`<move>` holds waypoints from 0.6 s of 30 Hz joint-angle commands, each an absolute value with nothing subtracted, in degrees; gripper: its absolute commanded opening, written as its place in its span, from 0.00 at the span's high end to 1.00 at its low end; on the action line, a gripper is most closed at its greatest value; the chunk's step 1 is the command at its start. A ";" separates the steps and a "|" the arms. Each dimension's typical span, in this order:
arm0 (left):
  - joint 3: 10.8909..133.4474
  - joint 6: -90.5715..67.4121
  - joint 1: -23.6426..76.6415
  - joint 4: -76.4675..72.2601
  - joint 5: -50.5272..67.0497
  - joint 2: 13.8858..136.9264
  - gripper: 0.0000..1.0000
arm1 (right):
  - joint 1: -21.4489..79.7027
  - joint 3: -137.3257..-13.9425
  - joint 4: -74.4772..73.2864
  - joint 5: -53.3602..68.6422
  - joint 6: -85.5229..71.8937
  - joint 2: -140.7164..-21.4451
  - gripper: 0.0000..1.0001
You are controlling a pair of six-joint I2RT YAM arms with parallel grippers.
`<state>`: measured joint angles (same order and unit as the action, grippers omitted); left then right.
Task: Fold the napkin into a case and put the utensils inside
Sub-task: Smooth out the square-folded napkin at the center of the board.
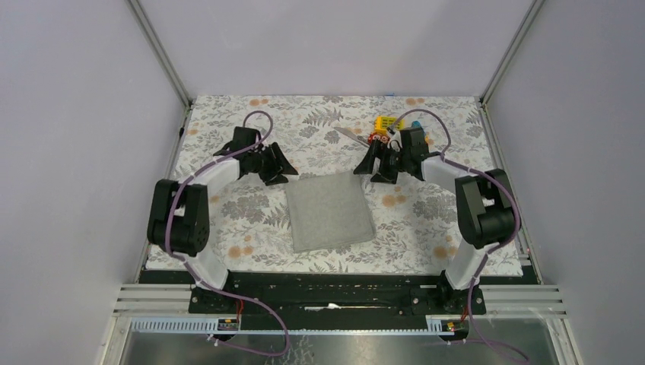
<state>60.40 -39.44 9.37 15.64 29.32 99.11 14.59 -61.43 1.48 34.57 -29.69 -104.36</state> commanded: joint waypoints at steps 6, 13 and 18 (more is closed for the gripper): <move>50.78 -34.11 13.88 21.29 23.76 83.07 0.40 | 14.39 -46.68 -3.95 34.44 -25.88 -93.09 0.19; 38.61 -39.14 18.70 17.49 15.12 74.03 0.48 | 14.88 -41.10 -11.09 31.61 -23.46 -84.94 0.25; 33.81 -41.45 21.03 15.45 13.42 71.85 0.54 | 15.03 -39.17 -14.31 31.68 -22.11 -84.03 0.29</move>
<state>35.86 -39.05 19.55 19.99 17.41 74.13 14.66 -40.56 -10.37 32.36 -24.58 -84.77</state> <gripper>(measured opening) 0.500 0.750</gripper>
